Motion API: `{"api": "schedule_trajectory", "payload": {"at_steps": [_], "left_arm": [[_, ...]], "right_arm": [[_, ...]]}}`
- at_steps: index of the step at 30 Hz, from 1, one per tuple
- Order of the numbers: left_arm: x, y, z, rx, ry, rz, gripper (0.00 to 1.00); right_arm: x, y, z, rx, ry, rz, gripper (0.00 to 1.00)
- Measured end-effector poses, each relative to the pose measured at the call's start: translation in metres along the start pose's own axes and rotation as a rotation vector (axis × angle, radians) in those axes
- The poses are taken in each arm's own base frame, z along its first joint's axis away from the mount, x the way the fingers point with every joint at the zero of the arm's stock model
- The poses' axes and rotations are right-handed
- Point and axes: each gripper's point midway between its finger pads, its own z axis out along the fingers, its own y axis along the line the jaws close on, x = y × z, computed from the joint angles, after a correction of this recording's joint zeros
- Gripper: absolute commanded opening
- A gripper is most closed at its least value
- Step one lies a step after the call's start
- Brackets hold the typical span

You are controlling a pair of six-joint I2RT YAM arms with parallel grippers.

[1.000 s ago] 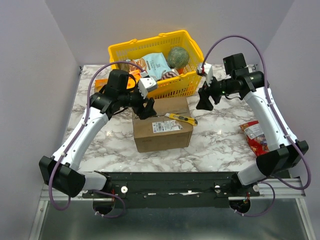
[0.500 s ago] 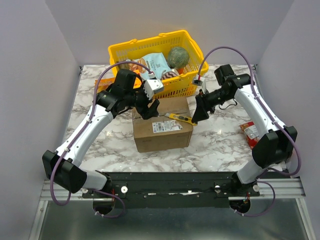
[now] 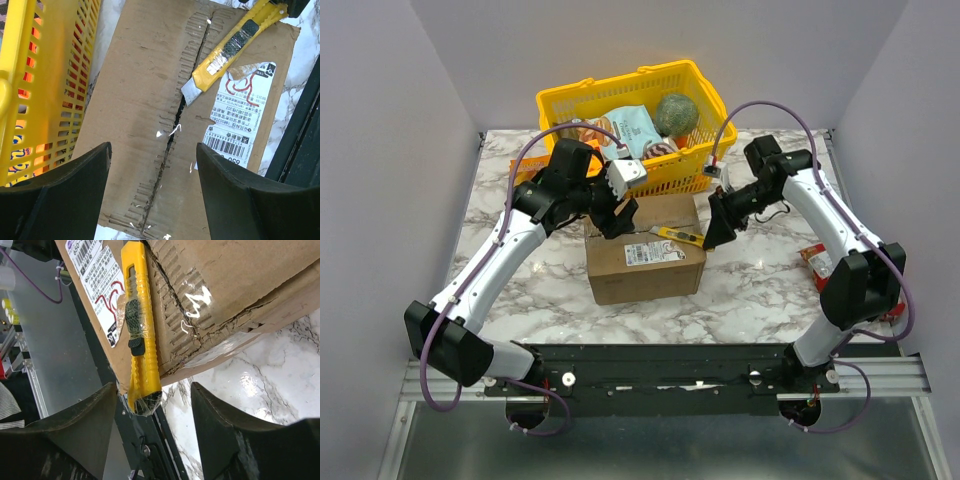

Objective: Unpack the express box

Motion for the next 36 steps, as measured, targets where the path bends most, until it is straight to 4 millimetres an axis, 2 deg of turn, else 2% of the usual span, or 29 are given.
{"api": "schedule_trajectory", "payload": {"at_steps": [2, 6, 11, 14, 17, 20, 22, 25, 28, 31, 36], "left_arm": [[0.0, 0.0, 0.0, -0.002, 0.001, -0.001, 0.77], [0.001, 0.001, 0.0, -0.003, 0.002, -0.004, 0.77], [0.001, 0.001, 0.001, -0.005, -0.001, -0.01, 0.77], [-0.001, 0.002, 0.002, -0.009, -0.009, -0.013, 0.79], [-0.004, 0.002, 0.002, -0.01, -0.019, -0.018, 0.89], [-0.009, 0.0, 0.002, 0.0, -0.036, -0.022, 0.89], [-0.018, -0.003, -0.001, 0.023, -0.064, -0.019, 0.89], [-0.042, -0.007, -0.007, 0.049, -0.138, -0.006, 0.88], [-0.068, -0.008, -0.013, 0.058, -0.217, 0.022, 0.86], [-0.083, -0.01, -0.017, 0.071, -0.264, 0.057, 0.82], [-0.094, -0.023, -0.017, 0.133, -0.269, 0.13, 0.76]], "right_arm": [[0.002, 0.0, 0.001, -0.003, 0.004, 0.008, 0.55], [0.004, -0.002, 0.003, -0.007, 0.011, 0.02, 0.47], [0.005, -0.003, 0.004, -0.011, 0.017, 0.019, 0.19], [0.005, -0.001, 0.002, -0.01, 0.022, 0.007, 0.11], [-0.008, -0.001, -0.01, 0.03, 0.012, -0.057, 0.09], [-0.037, 0.003, -0.029, 0.094, -0.033, -0.199, 0.07], [-0.054, 0.009, -0.043, 0.135, -0.067, -0.304, 0.06], [-0.062, 0.021, -0.055, 0.199, -0.076, -0.449, 0.04], [-0.066, 0.037, -0.054, 0.247, -0.047, -0.602, 0.03], [-0.067, 0.048, -0.045, 0.273, -0.003, -0.708, 0.04], [-0.07, 0.046, -0.037, 0.321, 0.042, -0.764, 0.03]]}}
